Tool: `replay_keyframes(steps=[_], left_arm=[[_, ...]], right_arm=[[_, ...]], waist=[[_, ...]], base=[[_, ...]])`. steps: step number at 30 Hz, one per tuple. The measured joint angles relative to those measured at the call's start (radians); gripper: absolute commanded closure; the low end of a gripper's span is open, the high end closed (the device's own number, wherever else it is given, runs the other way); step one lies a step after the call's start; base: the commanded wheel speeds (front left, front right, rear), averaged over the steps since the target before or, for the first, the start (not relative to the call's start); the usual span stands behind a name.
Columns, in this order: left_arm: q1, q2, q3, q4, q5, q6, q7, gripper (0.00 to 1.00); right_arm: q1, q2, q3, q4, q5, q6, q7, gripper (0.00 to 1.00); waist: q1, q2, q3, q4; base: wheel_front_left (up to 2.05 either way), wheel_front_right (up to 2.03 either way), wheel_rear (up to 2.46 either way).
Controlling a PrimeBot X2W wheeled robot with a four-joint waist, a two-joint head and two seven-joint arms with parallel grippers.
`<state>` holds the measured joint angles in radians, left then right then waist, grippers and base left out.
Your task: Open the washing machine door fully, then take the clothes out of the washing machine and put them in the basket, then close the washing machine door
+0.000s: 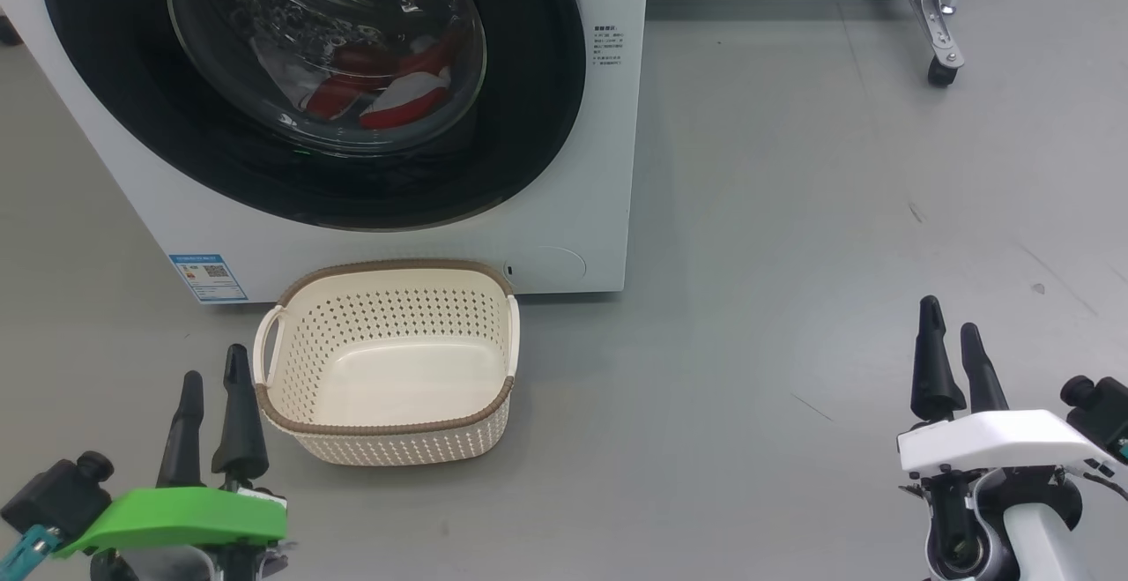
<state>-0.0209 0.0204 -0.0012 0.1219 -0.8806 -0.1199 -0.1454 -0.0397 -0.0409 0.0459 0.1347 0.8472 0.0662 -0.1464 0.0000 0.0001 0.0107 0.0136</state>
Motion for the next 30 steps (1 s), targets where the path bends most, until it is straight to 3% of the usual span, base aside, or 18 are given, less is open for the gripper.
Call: replay_keyframes(steps=[8, 16, 23, 30], left_arm=[[0.0, 0.003, -0.032, -0.001, 0.164, 0.0, -0.025, 0.0], [0.001, 0.007, -0.071, 0.001, 0.335, 0.002, -0.051, 0.0], [0.002, 0.009, -0.109, 0.022, 0.501, 0.024, -0.076, 0.0], [0.005, 0.013, -0.142, 0.051, 0.596, 0.046, -0.103, 0.0]], right_arm=[[0.0, -0.029, 0.061, 0.005, -0.178, -0.033, -0.025, 0.0], [-0.007, -0.025, 0.098, 0.014, -0.281, -0.06, -0.048, 0.0], [-0.012, -0.026, 0.139, 0.039, -0.389, -0.081, -0.071, 0.0], [-0.012, -0.027, 0.179, 0.065, -0.491, -0.106, -0.083, 0.0]], waist=[[0.0, 0.0, 0.002, 0.0], [0.0, 0.0, 0.002, 0.0], [0.0, 0.0, -0.001, 0.001], [0.0, 0.0, -0.005, -0.001]], base=[[0.0, 0.0, 0.0], [0.0, 0.0, 0.0], [0.0, 0.0, 0.0], [0.0, 0.0, 0.0]])
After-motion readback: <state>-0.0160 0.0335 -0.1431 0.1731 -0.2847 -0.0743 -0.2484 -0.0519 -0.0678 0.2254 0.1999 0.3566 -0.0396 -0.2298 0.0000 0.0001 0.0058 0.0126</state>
